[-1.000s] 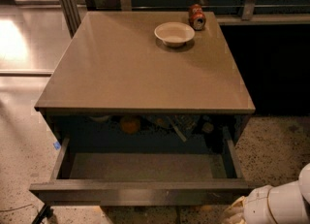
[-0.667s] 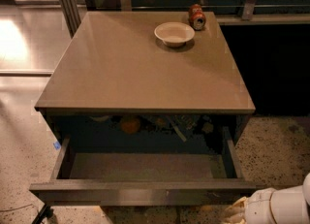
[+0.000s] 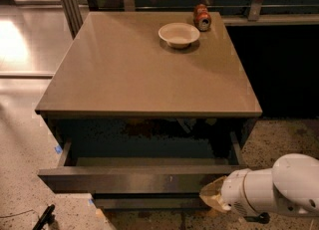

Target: Close top drawer

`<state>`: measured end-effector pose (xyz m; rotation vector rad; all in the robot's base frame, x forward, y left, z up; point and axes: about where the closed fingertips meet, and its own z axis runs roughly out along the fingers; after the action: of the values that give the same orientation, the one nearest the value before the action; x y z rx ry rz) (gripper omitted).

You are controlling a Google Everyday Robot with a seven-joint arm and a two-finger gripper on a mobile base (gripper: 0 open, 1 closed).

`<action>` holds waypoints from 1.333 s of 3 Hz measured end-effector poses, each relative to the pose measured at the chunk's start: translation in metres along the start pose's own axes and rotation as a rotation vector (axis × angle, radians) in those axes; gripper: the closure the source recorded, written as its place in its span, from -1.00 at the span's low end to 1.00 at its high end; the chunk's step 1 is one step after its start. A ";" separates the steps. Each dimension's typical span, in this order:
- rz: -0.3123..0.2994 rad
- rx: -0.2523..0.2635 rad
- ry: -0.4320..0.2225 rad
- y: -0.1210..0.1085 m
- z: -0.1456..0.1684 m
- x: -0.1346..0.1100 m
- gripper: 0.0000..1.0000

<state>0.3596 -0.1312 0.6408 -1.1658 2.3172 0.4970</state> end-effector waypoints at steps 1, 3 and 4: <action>0.005 0.008 -0.009 -0.003 0.006 -0.006 1.00; 0.024 0.029 -0.067 -0.017 0.026 -0.040 1.00; 0.028 0.039 -0.093 -0.027 0.041 -0.070 1.00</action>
Offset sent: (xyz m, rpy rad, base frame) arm 0.0379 0.0227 -0.0049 0.0470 -0.0429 -0.0607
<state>0.4284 -0.0806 0.6448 -1.0713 2.2563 0.5028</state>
